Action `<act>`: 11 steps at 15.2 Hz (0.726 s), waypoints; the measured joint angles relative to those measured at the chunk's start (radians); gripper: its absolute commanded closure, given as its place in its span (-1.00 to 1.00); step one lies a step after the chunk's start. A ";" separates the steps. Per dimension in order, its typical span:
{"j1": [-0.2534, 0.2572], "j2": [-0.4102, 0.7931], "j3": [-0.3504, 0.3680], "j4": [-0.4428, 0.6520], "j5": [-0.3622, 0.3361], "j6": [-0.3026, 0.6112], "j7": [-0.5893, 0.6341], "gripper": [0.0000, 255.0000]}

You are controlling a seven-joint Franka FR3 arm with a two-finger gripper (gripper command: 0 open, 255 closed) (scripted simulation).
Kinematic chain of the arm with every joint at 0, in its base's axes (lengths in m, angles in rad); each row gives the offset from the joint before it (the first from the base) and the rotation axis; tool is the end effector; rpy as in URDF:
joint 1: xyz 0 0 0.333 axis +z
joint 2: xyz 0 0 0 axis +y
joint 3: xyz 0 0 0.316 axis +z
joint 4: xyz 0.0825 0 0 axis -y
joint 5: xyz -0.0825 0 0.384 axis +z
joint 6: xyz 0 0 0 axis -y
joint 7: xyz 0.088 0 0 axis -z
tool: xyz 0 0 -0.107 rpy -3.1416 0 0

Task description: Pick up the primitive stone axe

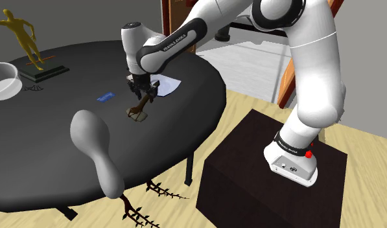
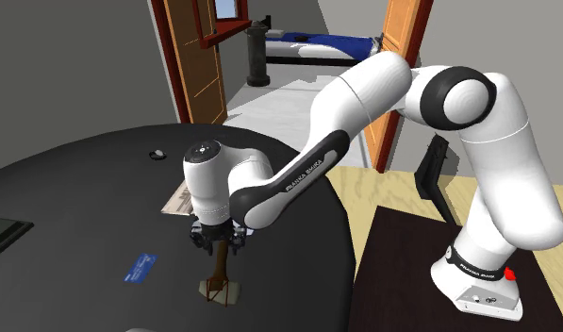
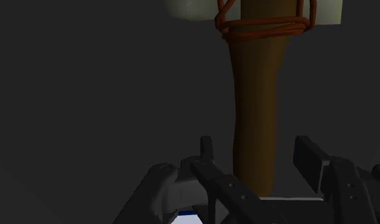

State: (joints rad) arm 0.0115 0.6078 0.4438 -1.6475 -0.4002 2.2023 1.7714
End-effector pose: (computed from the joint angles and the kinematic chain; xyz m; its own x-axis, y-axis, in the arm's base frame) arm 0.6357 0.2542 0.2871 0.4042 -0.9117 0.0733 -0.9129 -0.4070 -0.0293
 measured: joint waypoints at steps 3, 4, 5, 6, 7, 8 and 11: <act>0.000 0.001 0.000 0.000 -0.001 0.001 0.001 1.00; 0.000 0.001 0.000 0.000 -0.001 0.001 0.001 1.00; 0.000 0.001 0.000 0.000 -0.001 0.002 0.001 1.00; 0.000 0.001 0.000 0.000 -0.001 0.002 0.001 1.00; 0.001 0.001 0.000 0.000 -0.001 0.002 0.001 1.00; 0.001 0.001 0.000 0.000 -0.001 0.002 0.001 1.00; -0.002 -0.009 0.003 -0.001 0.004 -0.007 -0.002 1.00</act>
State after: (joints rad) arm 0.0094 0.5991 0.4467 -1.6484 -0.3962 2.1952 1.7691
